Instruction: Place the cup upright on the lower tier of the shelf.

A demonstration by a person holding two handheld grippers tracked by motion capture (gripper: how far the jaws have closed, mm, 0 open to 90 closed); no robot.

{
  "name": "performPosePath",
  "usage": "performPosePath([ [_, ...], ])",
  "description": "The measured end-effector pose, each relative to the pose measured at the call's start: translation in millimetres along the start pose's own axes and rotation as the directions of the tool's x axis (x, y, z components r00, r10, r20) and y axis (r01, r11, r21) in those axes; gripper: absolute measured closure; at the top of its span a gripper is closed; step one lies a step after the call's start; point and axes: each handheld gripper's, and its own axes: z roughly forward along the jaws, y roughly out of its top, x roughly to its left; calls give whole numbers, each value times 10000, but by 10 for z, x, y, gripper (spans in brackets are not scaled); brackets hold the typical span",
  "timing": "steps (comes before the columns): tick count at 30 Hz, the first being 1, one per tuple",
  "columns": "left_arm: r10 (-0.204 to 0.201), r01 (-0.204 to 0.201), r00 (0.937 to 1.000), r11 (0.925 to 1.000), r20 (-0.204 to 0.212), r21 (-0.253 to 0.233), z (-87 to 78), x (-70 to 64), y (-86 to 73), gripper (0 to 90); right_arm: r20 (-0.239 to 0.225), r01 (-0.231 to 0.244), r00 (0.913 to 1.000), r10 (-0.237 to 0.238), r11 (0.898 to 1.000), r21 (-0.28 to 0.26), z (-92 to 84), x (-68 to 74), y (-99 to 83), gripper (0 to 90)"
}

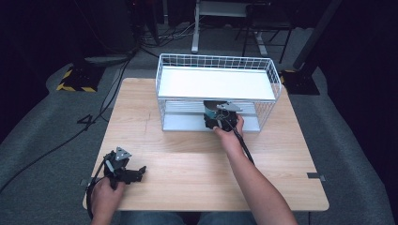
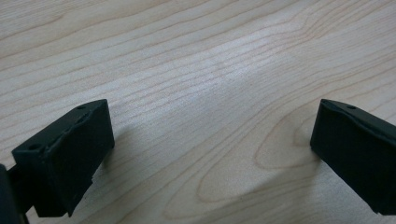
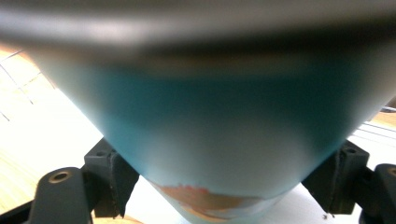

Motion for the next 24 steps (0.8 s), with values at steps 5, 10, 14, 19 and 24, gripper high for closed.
performPosePath([
  [5,-1,1,10000,10000,0,0,0,0,0,0,39,-88,10000,88,10000,-31,59,-5,-17,219],
  [10,0,0,10000,10000,2,4,0,0,0,0,78,-130,9999,130,9999,-33,127,-38,-30,219],
  [14,1,-1,10000,10000,1,5,0,0,0,0,93,-271,9996,271,9996,-10,173,-48,-30,219],
  [19,-1,1,10000,10000,1,4,0,0,0,0,47,-346,9994,345,9993,143,230,-37,-39,218],
  [24,3,-3,10000,10000,0,6,-1,0,0,0,-47,-408,9992,409,9989,233,254,-31,-49,217],
])
